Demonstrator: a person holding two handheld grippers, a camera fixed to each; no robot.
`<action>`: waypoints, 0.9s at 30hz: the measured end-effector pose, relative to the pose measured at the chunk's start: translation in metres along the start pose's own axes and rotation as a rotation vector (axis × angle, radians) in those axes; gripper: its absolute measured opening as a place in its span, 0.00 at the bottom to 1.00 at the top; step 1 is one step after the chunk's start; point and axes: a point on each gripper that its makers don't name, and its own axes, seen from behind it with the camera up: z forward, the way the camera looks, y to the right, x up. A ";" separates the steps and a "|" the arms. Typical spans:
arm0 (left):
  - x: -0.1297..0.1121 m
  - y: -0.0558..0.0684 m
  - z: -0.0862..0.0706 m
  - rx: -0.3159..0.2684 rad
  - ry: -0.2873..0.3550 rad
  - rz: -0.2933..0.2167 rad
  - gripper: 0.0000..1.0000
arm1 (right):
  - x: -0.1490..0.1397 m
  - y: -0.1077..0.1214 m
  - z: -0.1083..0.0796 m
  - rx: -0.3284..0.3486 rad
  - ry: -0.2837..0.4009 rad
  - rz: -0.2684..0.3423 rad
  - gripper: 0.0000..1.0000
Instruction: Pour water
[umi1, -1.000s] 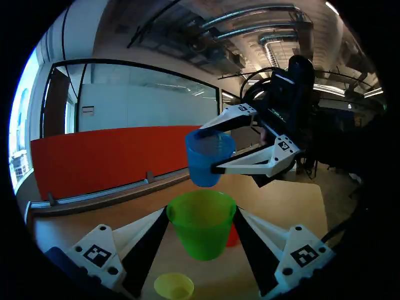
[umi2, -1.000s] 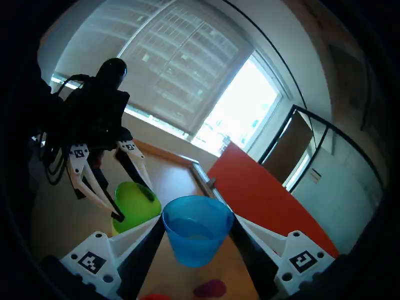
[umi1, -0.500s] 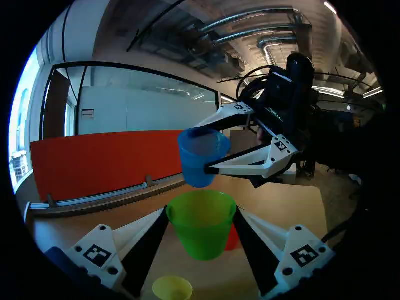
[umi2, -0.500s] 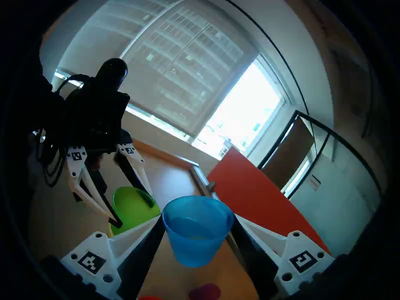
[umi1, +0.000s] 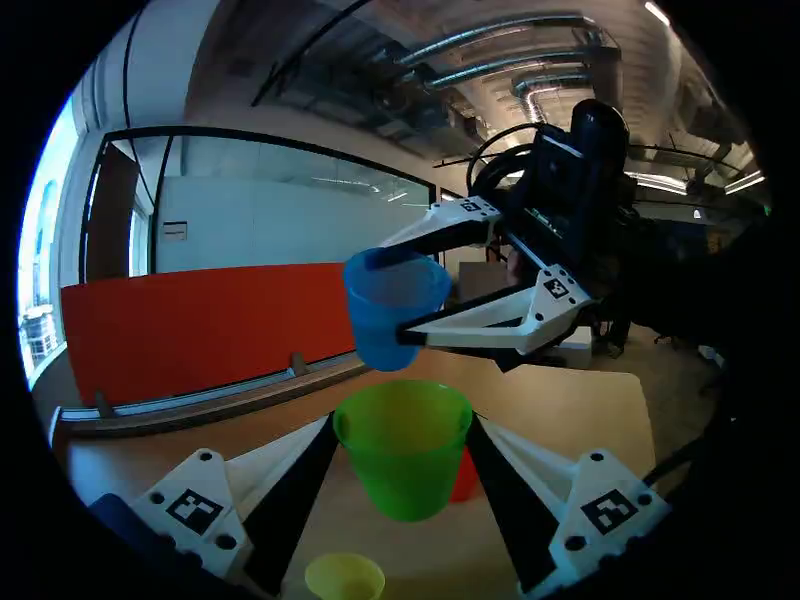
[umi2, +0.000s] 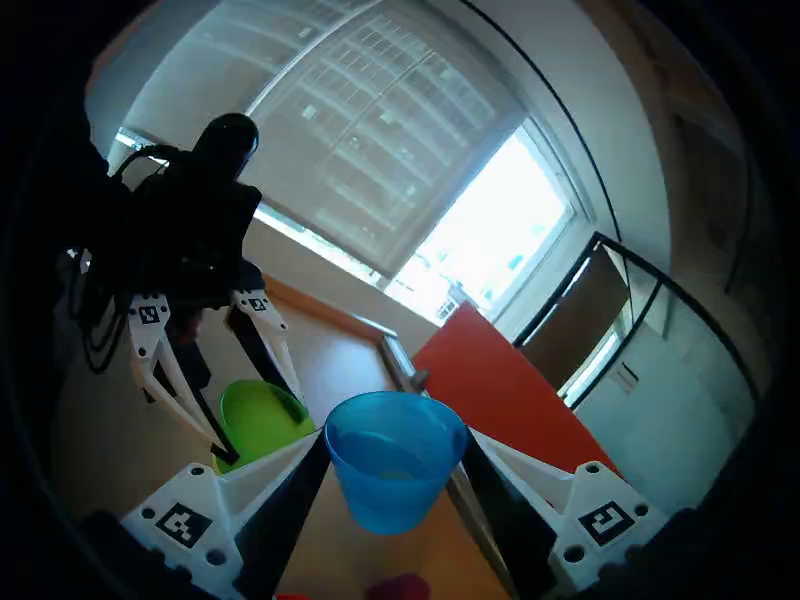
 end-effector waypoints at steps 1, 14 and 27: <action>0.000 0.000 0.000 0.000 0.000 0.001 0.89 | 0.001 0.000 0.000 0.000 0.000 -0.005 0.92; 0.002 0.002 -0.001 0.000 0.008 0.008 0.89 | 0.008 0.001 0.004 -0.006 0.005 -0.059 0.92; 0.006 0.000 -0.002 0.010 0.024 0.012 0.89 | 0.013 0.003 0.007 -0.005 0.008 -0.086 0.92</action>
